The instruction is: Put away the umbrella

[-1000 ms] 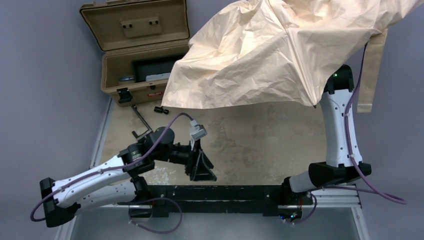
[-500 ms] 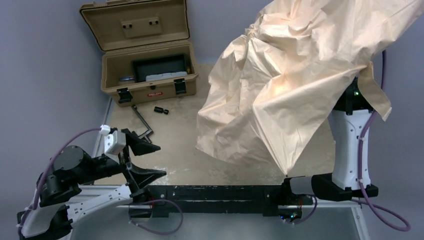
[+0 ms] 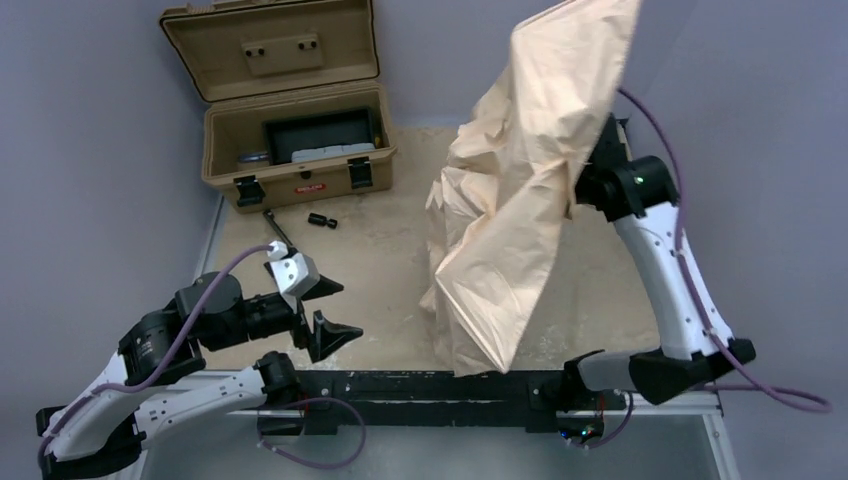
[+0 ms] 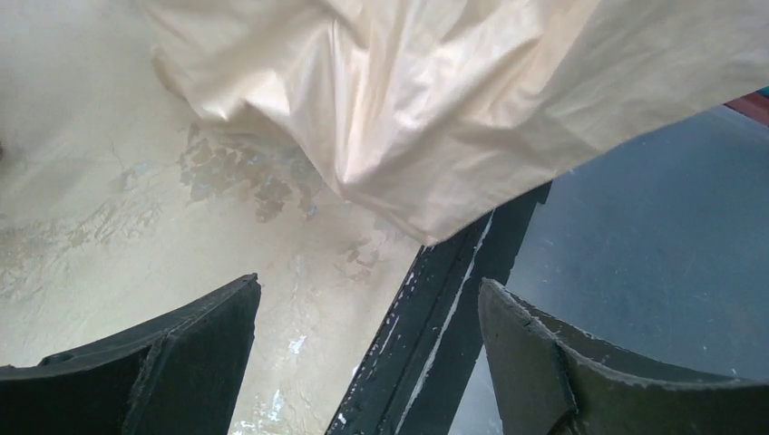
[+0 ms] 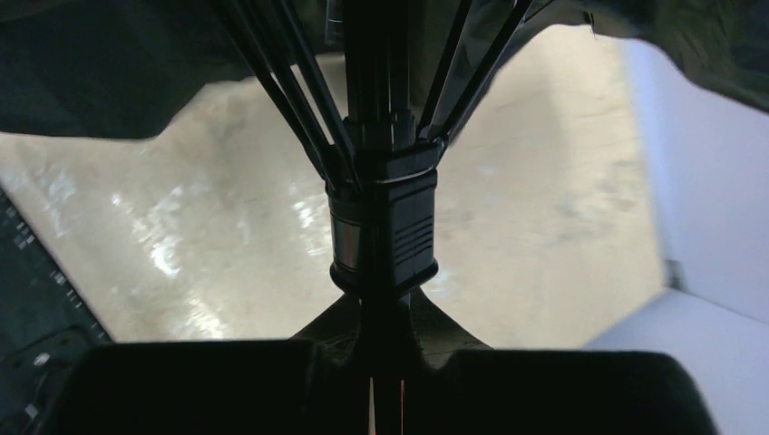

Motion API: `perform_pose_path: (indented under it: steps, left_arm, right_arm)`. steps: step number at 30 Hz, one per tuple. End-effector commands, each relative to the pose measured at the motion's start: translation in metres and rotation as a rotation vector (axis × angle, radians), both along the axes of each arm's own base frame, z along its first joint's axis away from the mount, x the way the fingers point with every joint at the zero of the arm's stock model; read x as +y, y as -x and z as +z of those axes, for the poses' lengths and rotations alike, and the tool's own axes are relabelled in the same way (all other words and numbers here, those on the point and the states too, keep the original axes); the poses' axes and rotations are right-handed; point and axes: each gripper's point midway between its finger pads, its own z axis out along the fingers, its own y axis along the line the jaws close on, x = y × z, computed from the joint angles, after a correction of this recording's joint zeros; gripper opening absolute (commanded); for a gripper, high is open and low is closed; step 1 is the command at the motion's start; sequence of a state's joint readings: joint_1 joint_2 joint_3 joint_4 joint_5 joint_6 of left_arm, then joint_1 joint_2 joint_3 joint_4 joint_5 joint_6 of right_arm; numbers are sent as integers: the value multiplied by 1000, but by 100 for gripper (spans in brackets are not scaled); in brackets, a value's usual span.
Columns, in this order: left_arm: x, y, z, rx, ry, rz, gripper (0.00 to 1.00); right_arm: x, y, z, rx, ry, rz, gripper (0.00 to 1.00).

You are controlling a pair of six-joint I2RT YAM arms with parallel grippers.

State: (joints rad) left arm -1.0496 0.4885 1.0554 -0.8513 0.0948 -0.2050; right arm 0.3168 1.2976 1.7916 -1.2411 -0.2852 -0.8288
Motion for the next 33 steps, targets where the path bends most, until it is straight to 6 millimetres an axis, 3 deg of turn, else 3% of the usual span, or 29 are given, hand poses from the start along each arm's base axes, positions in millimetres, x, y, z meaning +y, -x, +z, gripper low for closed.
perform_pose_path:
  steps: [1, 3, 8, 12, 17, 22, 25, 29, 33]
  left_arm:
    - [-5, -8, 4, -49, 43, 15, 88]
    - [-10, -9, -3, -37, 56, 17, 88]
    - [-20, -11, -19, -1, 69, 15, 88]
    - [-24, -14, -31, 22, 57, 26, 88]
    - [-29, -25, -51, 49, 17, 72, 88]
    - [-32, -33, -66, 65, -38, 106, 88]
    - [-34, -41, -69, 53, -48, 139, 88]
    - [-45, -50, -69, 49, -44, 147, 89]
    - [-56, -58, -69, 56, -62, 153, 89]
  right_arm:
    - [16, -20, -76, 162, 77, 6, 0]
    - [27, -30, -128, 254, 99, -9, 0]
    - [53, -45, -217, 385, 116, -20, 0]
    - [60, -48, -264, 456, 112, -23, 1]
    - [45, -51, -279, 478, 93, -35, 4]
    - [-2, -55, -280, 514, 53, -49, 7]
    - [-16, -44, -294, 527, 89, -15, 7]
    - [-10, -22, -314, 585, 71, 84, 6]
    - [6, -11, -306, 583, -13, 222, 9]
